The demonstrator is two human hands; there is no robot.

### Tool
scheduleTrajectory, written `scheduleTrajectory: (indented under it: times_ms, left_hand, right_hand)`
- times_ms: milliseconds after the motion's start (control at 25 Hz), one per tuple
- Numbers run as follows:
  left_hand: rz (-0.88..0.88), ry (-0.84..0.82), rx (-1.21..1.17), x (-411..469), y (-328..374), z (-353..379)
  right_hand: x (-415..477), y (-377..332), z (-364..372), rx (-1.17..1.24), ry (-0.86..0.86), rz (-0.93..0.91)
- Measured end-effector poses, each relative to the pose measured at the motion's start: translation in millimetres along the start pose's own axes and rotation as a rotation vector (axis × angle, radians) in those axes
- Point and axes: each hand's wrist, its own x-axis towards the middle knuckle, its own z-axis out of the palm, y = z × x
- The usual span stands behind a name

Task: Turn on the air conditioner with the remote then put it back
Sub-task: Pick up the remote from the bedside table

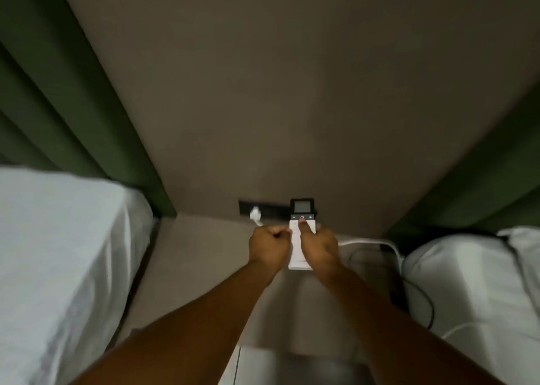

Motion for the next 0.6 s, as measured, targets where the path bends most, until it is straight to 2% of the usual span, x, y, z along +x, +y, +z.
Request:
scheduleTrajectory:
  times_ms: [200,400,480,600]
  left_hand:
    - [0.364,-0.006,-0.094,-66.2,239.1,-43.7]
    - [0.712,-0.06,0.001,-181.0,461.0,-105.3]
    - [0.822,-0.005,0.003,-225.4,526.8,-124.2]
    - [0.95,0.045,-0.012,-288.6,593.2,-140.3]
  right_hand:
    - [-79.3,-221.6,-97.8,0.129,-0.001,-0.273]
    - [-212.8,-417.8,-214.2,0.155,0.016,-0.588]
    - [-264.8,-474.6,-251.6,0.15,0.023,-0.664]
    - [-332.7,-524.2,-299.2,0.201,0.033,-0.759]
